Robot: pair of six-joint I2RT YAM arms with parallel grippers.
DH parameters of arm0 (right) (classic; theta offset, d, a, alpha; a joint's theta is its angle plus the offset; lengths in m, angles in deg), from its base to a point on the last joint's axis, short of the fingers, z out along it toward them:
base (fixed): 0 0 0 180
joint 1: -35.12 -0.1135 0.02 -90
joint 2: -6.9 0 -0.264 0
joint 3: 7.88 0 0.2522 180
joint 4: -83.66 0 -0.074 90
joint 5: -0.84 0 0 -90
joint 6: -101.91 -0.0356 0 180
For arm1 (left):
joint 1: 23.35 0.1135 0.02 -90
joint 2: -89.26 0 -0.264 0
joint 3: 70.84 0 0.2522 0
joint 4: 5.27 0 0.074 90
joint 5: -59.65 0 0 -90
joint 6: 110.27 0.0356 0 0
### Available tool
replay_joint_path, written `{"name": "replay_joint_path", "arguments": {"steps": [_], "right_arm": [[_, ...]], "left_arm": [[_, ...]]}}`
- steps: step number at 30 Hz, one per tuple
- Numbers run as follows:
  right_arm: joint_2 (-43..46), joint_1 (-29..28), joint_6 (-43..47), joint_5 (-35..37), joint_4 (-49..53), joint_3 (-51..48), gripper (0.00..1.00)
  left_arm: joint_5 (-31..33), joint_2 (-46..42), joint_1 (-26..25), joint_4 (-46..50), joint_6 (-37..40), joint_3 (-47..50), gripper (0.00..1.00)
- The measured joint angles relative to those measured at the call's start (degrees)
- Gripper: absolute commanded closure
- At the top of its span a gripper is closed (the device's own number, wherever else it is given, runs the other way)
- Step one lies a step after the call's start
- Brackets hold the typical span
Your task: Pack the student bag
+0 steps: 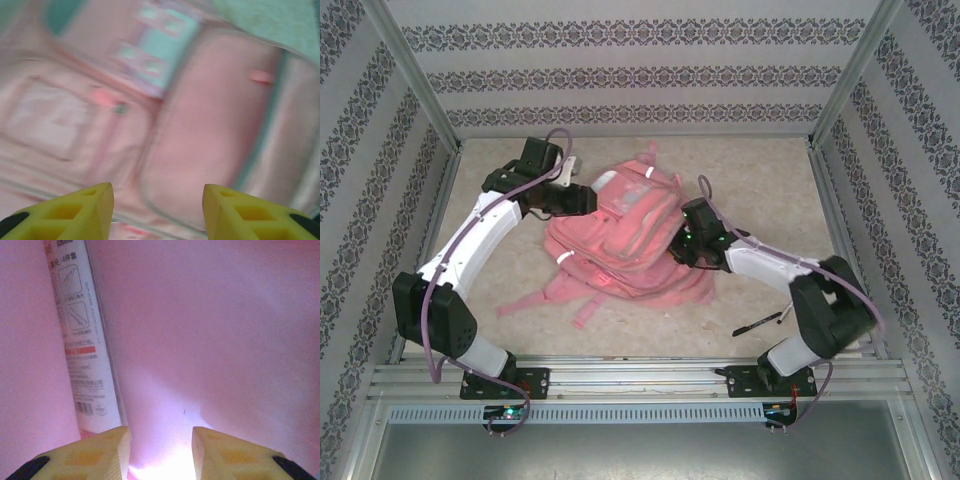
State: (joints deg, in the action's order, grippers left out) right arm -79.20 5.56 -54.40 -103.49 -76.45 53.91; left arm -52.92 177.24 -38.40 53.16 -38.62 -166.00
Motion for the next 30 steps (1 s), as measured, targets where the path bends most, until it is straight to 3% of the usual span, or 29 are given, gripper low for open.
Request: {"name": "replay_joint_path", "arguments": {"steps": [6,11,15,24,27,30], "right_arm": [[7.52,1.75,10.36,3.04,13.44,0.44,0.59],[5.11,4.63,19.30,0.07,24.57,5.57,0.59],[3.23,5.46,25.29,-0.90,34.80,11.85,0.56],[3.23,7.19,35.10,15.26,54.38,18.58,0.60],[3.80,7.72,36.35,16.17,55.82,18.58,0.70],[6.25,8.11,36.17,8.72,52.22,17.64,0.78]], "left_arm": [[5.20,7.04,2.14,-1.57,-0.11,5.22,0.52],[4.07,13.53,1.97,-8.09,-2.45,9.16,0.53],[7.34,15.82,1.84,-9.11,-3.89,9.60,0.57],[12.24,14.43,1.51,-12.87,-8.20,12.94,0.61],[14.45,11.63,1.70,-14.84,-9.84,16.55,0.61],[15.52,7.80,2.10,-16.09,-10.86,21.00,0.61]]}}
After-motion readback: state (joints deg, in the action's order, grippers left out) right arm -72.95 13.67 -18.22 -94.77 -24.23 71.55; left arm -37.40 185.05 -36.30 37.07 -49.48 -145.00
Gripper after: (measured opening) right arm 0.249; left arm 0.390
